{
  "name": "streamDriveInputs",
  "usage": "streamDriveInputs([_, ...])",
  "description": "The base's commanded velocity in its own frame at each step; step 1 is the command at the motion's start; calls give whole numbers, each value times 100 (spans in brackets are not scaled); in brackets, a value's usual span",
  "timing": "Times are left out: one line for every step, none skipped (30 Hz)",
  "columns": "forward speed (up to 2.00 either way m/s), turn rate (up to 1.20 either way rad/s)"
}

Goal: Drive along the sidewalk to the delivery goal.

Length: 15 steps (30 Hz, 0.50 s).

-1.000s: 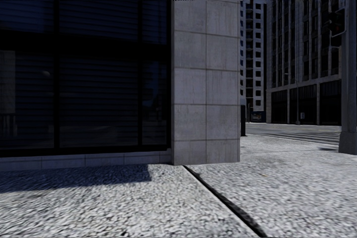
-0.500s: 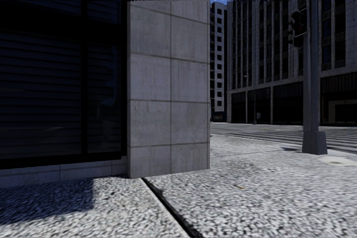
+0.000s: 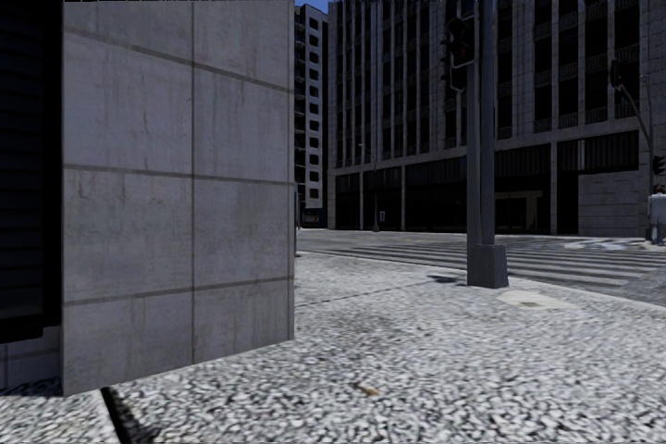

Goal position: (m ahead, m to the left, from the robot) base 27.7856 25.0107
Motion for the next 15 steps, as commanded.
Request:
streamDriveInputs([130,-64])
streamDriveInputs([130,-64])
streamDriveInputs([130,-64])
streamDriveInputs([130,-64])
streamDriveInputs([130,-64])
streamDriveInputs([130,-64])
streamDriveInputs([130,-64])
streamDriveInputs([130,-64])
streamDriveInputs([130,-64])
streamDriveInputs([130,-62])
streamDriveInputs([130,-62])
streamDriveInputs([130,-62])
streamDriveInputs([130,-58])
streamDriveInputs([130,-37])
streamDriveInputs([130,-9])
